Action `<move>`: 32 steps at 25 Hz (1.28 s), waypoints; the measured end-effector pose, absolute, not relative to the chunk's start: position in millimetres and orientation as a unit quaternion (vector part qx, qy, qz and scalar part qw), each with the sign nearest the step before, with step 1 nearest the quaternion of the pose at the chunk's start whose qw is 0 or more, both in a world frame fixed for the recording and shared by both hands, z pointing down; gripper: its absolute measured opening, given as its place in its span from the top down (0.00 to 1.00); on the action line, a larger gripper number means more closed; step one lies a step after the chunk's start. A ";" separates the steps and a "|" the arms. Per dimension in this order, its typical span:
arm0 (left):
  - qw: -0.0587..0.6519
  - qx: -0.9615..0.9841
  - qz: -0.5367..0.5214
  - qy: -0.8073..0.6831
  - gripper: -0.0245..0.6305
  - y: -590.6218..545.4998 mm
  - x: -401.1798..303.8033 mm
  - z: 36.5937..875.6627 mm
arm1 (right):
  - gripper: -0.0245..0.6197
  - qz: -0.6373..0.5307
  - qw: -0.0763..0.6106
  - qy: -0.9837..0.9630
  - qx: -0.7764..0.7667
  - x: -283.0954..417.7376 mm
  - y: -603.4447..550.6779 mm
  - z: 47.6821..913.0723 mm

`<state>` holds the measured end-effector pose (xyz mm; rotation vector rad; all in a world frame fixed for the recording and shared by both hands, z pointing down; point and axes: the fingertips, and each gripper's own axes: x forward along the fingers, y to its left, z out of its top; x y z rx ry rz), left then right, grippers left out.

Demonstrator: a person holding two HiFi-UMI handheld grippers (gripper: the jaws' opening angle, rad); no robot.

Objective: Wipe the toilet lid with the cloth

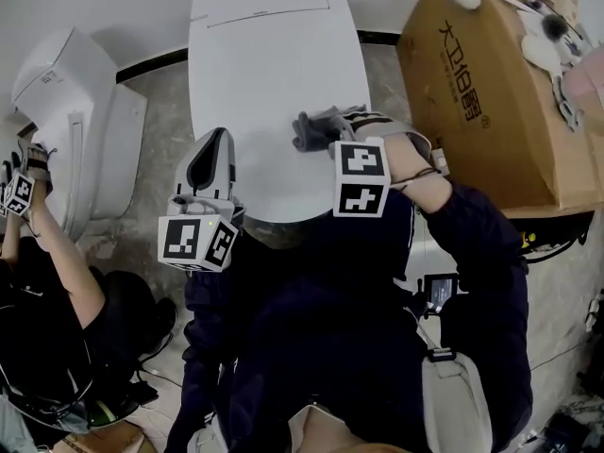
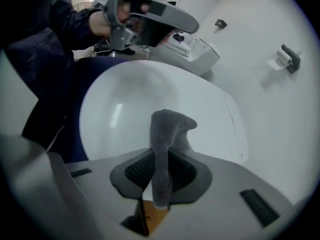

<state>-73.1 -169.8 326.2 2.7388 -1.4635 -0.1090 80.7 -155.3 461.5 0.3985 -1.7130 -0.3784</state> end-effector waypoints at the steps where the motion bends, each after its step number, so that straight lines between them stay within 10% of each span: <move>1: 0.016 0.883 -0.038 -0.467 0.94 -170.4 -70.5 326.1 | 0.84 -0.161 0.623 -0.747 0.166 80.2 -140.1 462.8; 11: 0.008 0.895 -0.049 -0.443 0.94 -171.3 -49.9 317.9 | 0.84 -0.138 0.617 -0.763 0.135 79.9 -86.9 461.9; 32: 0.015 0.861 -0.007 -0.508 0.94 -148.4 -91.9 333.6 | 0.84 -0.281 0.572 -0.684 0.355 53.1 -483.9 437.9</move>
